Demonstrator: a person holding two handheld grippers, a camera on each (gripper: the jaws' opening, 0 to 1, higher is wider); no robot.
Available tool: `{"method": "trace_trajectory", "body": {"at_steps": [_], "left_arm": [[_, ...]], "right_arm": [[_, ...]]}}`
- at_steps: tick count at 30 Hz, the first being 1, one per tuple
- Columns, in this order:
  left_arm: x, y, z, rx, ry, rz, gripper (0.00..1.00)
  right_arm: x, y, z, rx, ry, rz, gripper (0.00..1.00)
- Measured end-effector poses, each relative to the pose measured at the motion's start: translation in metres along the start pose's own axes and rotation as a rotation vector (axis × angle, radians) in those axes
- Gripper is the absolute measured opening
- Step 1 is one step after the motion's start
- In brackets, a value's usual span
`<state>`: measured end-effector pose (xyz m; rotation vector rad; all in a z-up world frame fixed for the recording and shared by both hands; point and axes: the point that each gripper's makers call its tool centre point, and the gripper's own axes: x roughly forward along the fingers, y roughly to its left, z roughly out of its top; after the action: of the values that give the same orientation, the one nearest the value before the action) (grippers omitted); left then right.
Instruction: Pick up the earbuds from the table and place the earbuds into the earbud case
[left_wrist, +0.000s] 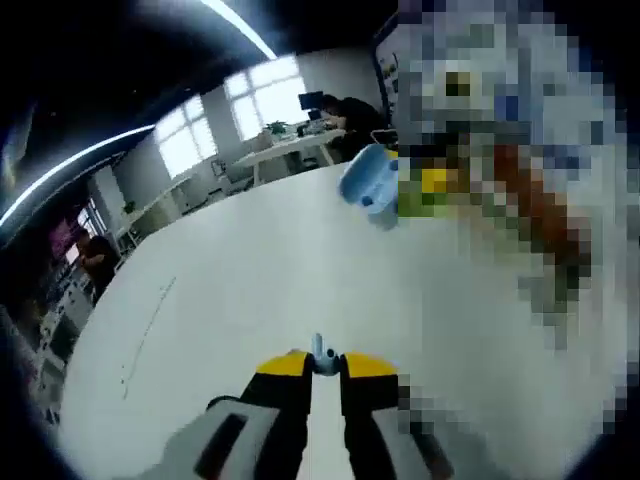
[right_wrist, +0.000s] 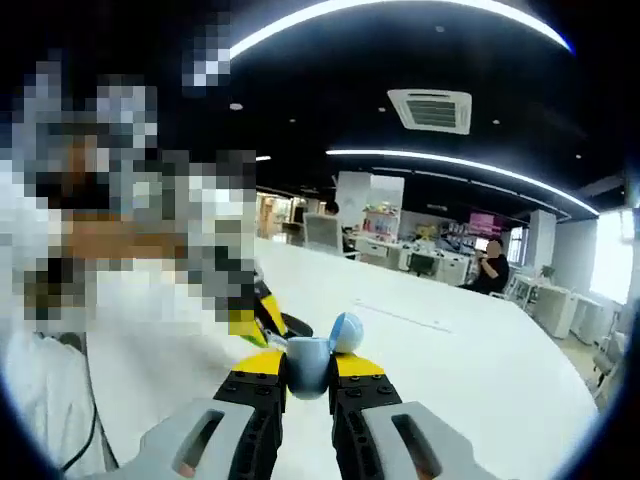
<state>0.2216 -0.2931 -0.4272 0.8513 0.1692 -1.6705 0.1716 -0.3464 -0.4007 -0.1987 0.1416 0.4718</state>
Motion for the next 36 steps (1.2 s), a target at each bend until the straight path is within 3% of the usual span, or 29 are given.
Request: {"method": "trace_trajectory", "body": {"at_steps": [7,13,18,23,36], "left_arm": [[-0.062,-0.05,0.033,0.172,0.107,-0.121,0.13],[-0.094,-0.074,0.04,0.263,0.227,-0.149,0.13],[-0.098,-0.088,0.038,0.22,0.27,-0.176,0.13],[-0.098,-0.095,0.038,0.2,0.274,-0.182,0.13],[-0.078,-0.106,0.021,0.173,0.335,-0.239,0.13]], "right_arm": [[0.003,0.064,0.0,-0.079,0.034,0.251,0.15],[0.006,0.104,0.004,-0.111,0.064,0.362,0.15],[0.008,0.12,0.014,-0.103,0.04,0.41,0.15],[0.008,0.127,0.018,-0.134,0.036,0.416,0.15],[0.009,0.136,0.021,-0.154,0.047,0.425,0.15]]}}
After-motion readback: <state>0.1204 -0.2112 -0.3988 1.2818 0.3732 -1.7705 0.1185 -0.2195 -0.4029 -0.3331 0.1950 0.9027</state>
